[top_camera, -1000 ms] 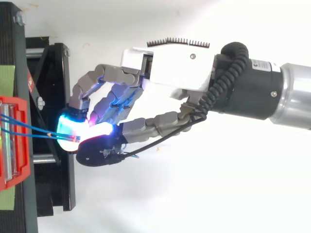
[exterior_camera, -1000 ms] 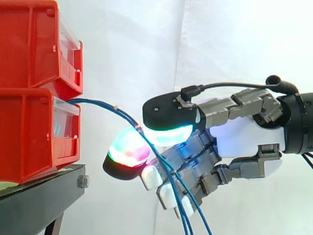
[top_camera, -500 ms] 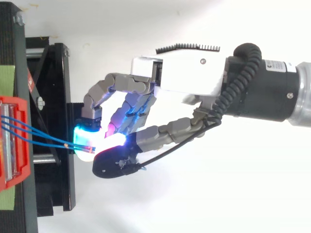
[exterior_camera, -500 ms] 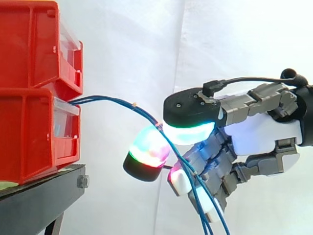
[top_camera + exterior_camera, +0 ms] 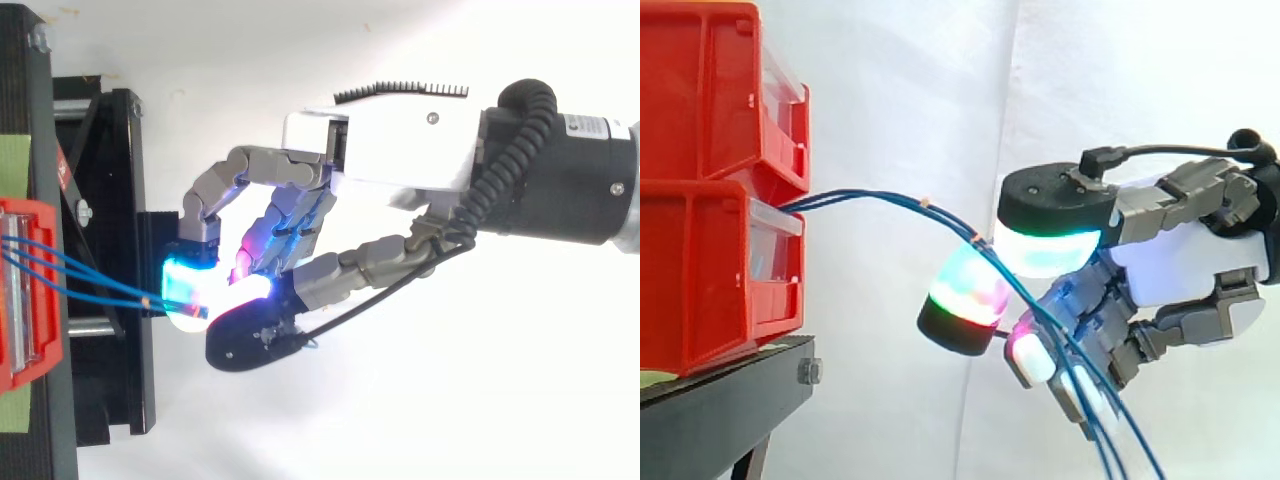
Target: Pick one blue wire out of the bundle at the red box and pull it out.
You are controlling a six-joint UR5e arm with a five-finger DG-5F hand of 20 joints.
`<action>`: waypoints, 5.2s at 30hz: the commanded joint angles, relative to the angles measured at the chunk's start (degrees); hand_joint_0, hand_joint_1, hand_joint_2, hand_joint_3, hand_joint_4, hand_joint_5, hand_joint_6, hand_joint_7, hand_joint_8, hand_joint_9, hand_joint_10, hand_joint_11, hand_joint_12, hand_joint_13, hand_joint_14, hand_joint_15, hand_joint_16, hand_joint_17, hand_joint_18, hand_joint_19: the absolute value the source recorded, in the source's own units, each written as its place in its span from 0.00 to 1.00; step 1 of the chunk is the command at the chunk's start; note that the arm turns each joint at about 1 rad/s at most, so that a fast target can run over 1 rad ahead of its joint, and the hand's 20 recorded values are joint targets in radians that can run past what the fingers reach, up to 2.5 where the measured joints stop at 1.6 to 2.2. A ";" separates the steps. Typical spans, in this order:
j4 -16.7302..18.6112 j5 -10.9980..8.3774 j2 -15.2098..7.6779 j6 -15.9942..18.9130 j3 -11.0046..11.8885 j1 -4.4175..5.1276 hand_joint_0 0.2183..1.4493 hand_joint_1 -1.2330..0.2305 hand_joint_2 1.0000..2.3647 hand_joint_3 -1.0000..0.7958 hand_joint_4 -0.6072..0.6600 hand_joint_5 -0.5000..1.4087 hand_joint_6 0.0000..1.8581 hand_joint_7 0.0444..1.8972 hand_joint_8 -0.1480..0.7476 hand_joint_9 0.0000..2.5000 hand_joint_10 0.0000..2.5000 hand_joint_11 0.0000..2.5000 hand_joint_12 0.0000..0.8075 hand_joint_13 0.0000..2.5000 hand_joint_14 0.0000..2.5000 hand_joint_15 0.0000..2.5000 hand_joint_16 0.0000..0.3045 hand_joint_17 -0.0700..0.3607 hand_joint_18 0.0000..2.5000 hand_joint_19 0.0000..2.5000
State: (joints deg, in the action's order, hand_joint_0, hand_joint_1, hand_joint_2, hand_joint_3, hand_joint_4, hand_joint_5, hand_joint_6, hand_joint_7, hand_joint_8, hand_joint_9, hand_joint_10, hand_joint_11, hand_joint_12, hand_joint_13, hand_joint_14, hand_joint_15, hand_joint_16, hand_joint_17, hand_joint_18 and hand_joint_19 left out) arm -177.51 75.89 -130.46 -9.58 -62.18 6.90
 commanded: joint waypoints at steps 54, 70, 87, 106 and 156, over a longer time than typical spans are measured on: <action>12.46 -10.94 0.03 1.15 -5.76 2.50 0.24 0.34 0.00 0.30 0.67 0.17 0.41 0.36 0.57 0.39 0.00 0.21 0.53 0.45 0.01 0.22 0.19 0.46 0.38 0.20; 20.63 -13.31 -2.16 0.97 -8.75 3.38 0.24 0.34 0.00 0.30 0.69 0.18 0.40 0.36 0.56 0.39 0.00 0.20 0.52 0.44 0.01 0.21 0.18 0.45 0.37 0.20; 20.89 -13.22 -2.60 0.88 -8.84 3.20 0.27 0.33 0.00 0.33 0.65 0.18 0.40 0.40 0.55 0.38 0.00 0.20 0.50 0.44 0.01 0.22 0.18 0.45 0.36 0.20; 20.63 -13.13 -2.52 0.97 -8.14 3.64 0.31 0.29 0.01 0.37 0.61 0.16 0.48 0.37 0.54 0.37 0.00 0.21 0.49 0.43 0.01 0.21 0.17 0.44 0.36 0.19; 13.25 -11.90 -0.76 1.06 -6.64 3.73 0.28 0.31 0.00 0.31 0.58 0.18 0.51 0.44 0.57 0.42 0.00 0.23 0.51 0.47 0.01 0.22 0.17 0.44 0.38 0.20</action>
State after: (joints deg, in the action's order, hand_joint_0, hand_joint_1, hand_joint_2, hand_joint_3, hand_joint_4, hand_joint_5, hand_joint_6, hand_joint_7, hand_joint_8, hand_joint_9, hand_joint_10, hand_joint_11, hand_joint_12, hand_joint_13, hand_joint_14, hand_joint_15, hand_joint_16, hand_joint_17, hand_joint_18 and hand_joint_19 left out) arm -164.24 64.01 -131.24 -8.58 -68.82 10.61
